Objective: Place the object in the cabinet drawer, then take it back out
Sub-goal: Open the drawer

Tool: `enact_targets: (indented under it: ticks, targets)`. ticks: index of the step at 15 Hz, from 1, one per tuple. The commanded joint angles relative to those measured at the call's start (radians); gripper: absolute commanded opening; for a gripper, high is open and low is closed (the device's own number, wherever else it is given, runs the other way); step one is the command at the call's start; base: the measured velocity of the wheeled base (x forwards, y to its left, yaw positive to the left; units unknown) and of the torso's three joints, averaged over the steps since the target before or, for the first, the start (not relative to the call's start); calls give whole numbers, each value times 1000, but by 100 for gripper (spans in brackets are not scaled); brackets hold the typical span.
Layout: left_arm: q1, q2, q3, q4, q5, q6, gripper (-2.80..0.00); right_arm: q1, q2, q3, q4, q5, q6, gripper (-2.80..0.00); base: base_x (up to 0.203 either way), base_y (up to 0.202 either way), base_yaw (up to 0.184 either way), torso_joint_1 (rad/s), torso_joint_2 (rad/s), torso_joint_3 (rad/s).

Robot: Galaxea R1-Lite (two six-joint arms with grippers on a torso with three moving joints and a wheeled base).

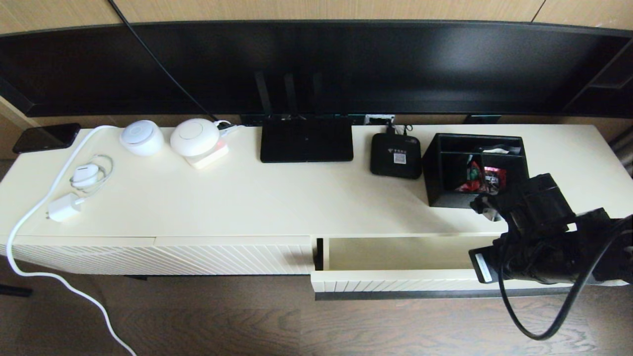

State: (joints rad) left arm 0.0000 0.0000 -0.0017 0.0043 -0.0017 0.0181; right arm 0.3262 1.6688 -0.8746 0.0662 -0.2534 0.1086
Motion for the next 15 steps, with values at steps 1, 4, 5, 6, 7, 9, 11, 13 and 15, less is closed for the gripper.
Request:
enact_targets:
  ticks: [1,4,5,6,7,9,11,13,15]
  targets:
    - [0,2,-1,0,0,0,-280,2,-12,16,1,-1,-3,-280,0,0,0,0,0,0]
    - [0,0,0,0,0,0,-280,6,-21,69,-1,-4,-10,-280,0,0,0,0,0,0]
    - [0,2,0,0,0,0,-280,9,-26,83,1,-4,-10,-280,0,0,0,0,0,0]
    - [0,2,0,0,0,0,-280,10,-30,93,5,-4,-10,-280,0,0,0,0,0,0]
    - [0,2,0,0,0,0,-280,10,-36,97,13,-3,-10,-280,0,0,0,0,0,0]
    - [0,0,0,0,0,0,-280,10,-51,108,39,-3,-10,-280,0,0,0,0,0,0]
    - [0,2,-1,0,0,0,-280,12,-73,126,57,-1,-9,-280,0,0,0,0,0,0]
    - [0,2,0,0,0,0,-280,15,-93,166,61,-1,-8,-280,0,0,0,0,0,0]
    - [0,2,0,0,0,0,-280,21,-105,208,60,-1,-7,-280,0,0,0,0,0,0]
